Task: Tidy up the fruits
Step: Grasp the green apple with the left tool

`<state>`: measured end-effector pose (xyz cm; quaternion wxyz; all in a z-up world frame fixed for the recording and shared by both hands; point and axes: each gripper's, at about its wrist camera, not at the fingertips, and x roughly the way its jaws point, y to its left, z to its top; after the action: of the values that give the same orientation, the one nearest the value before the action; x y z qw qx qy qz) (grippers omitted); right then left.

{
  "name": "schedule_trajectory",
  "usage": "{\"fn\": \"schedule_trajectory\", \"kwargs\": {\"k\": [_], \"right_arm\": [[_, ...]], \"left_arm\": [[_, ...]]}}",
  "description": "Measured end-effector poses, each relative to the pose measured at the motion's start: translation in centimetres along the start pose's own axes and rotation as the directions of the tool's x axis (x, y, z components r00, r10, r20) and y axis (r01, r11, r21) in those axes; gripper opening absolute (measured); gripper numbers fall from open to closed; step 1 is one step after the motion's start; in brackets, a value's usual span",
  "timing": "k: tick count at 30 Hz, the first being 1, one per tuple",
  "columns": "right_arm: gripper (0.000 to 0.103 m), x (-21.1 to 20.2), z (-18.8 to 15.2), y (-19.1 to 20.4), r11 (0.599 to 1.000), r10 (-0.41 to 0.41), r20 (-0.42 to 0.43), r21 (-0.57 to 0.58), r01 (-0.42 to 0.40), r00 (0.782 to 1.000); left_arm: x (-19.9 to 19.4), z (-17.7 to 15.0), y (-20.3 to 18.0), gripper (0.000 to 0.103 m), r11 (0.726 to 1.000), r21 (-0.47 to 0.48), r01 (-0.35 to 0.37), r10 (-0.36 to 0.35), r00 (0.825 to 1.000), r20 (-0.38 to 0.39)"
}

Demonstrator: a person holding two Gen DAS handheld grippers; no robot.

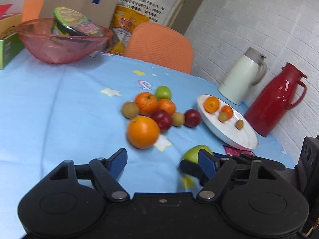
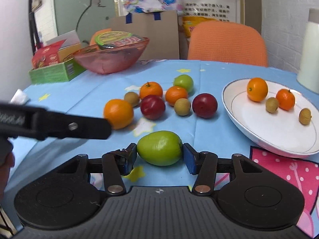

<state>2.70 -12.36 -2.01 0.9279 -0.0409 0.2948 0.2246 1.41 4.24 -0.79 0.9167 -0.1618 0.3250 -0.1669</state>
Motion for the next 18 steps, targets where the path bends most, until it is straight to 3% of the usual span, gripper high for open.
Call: {"fn": "schedule_trajectory", "kwargs": {"k": [7, 18], "right_arm": [[0.091, -0.9, -0.6, -0.3, 1.000, 0.013, 0.008, -0.010, -0.012, 1.000], [0.092, -1.7, -1.2, -0.2, 1.000, 0.019, -0.001, -0.024, -0.019, 1.000]], "left_arm": [[2.4, 0.3, -2.5, 0.085, 0.991, 0.056, 0.120, -0.116, 0.991, -0.071], [4.1, -0.3, -3.4, 0.085, 0.985, 0.077, 0.156, -0.144, 0.979, -0.141]]}}
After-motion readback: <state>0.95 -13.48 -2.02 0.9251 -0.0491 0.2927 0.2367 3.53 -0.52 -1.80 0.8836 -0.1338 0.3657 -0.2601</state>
